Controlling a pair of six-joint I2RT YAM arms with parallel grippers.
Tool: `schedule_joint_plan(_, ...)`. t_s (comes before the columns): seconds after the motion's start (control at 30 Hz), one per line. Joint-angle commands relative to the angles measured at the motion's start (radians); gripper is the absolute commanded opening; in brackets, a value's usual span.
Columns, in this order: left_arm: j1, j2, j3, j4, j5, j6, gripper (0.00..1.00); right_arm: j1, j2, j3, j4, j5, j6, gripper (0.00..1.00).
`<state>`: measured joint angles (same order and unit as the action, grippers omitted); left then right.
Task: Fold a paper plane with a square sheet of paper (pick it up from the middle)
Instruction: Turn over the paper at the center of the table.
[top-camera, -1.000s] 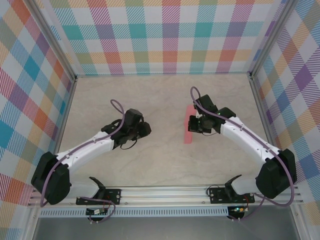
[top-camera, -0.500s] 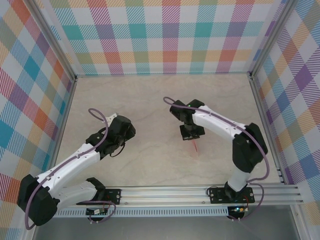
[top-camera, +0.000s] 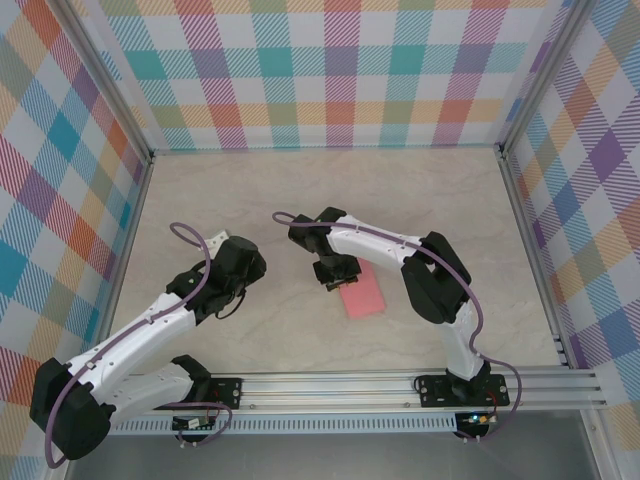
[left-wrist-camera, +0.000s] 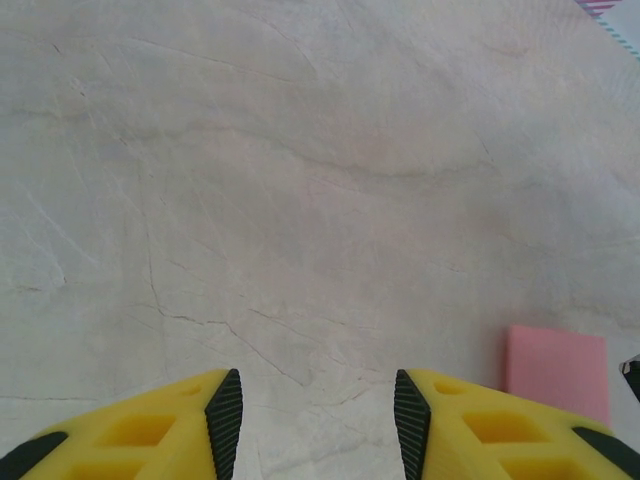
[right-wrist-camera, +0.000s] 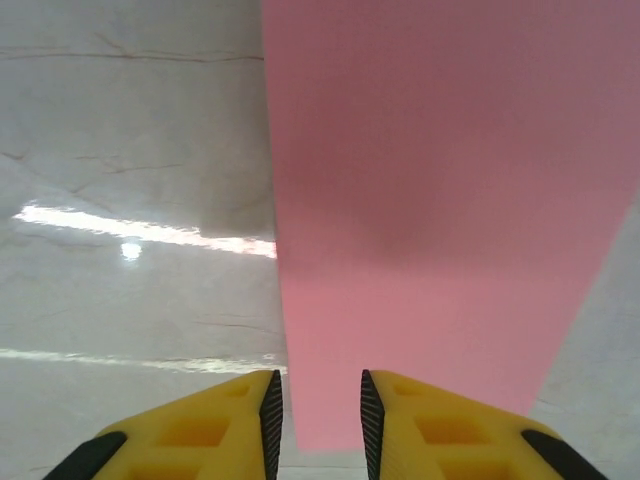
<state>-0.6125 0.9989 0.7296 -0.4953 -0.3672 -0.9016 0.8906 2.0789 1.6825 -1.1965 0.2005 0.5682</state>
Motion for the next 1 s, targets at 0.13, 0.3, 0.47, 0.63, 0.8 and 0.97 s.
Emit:
schedule_joint_plan(0.13,0.022,0.015,-0.011,0.043,0.070,0.036,0.49,-0.006,-0.136,-0.083,0.191,-0.157,0.002,0.42)
schedule_joint_plan(0.3,0.022,0.138,0.027,0.149,0.294,0.115,0.52,-0.105,-0.374,-0.355,0.410,-0.177,0.044,0.50)
schedule_joint_plan(0.47,0.008,0.364,0.086,0.310,0.557,0.135,0.50,-0.301,-0.518,-0.607,0.603,-0.325,0.030,0.54)
schedule_joint_plan(0.63,-0.064,0.562,0.206,0.345,0.663,0.152,0.43,-0.448,-0.516,-0.709,0.738,-0.549,-0.014,0.56)
schedule_joint_plan(0.8,-0.111,0.698,0.301,0.309,0.648,0.136,0.40,-0.485,-0.460,-0.709,0.756,-0.607,-0.061,0.59)
schedule_joint_plan(0.97,-0.115,0.770,0.318,0.350,0.664,0.102,0.39,-0.502,-0.397,-0.714,0.768,-0.621,-0.095,0.60)
